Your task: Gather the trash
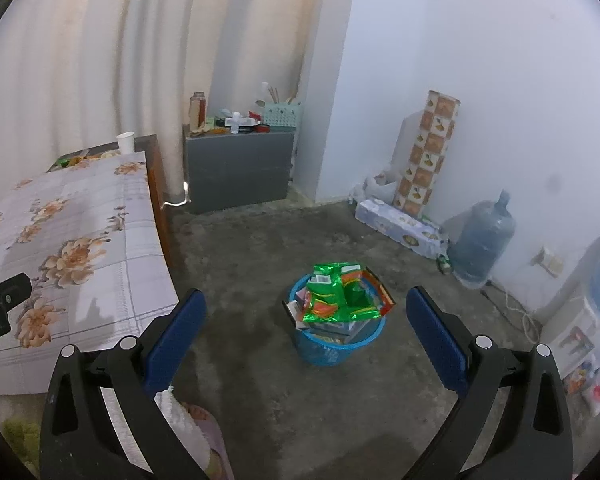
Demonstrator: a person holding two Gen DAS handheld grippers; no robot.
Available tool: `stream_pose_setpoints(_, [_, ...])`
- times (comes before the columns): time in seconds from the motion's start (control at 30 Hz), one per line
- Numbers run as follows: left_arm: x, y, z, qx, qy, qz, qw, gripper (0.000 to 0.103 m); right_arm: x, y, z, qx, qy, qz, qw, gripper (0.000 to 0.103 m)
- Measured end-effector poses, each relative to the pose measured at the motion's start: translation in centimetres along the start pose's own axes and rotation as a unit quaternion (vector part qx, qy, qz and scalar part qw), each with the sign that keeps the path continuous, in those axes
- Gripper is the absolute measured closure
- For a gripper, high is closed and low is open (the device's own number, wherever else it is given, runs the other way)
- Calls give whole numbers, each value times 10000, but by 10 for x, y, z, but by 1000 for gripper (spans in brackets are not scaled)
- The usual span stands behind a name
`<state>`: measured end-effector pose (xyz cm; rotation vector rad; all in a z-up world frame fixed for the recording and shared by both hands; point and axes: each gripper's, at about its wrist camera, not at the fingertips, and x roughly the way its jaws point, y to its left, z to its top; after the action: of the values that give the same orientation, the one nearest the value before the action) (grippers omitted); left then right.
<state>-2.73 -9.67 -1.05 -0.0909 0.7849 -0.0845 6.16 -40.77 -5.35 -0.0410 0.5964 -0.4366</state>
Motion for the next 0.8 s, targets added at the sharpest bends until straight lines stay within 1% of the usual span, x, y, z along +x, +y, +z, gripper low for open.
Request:
stream_pose_setpoints(0.4, [-6,2,2,-73,-94,-14,9999,5,-3,0,-1,-26,-35,6,10000,7])
stream_pose_setpoints(0.8, [-6,2,2,-78,-49,-10,10000,5,-3,1,-2,-16,-28,1,10000,7])
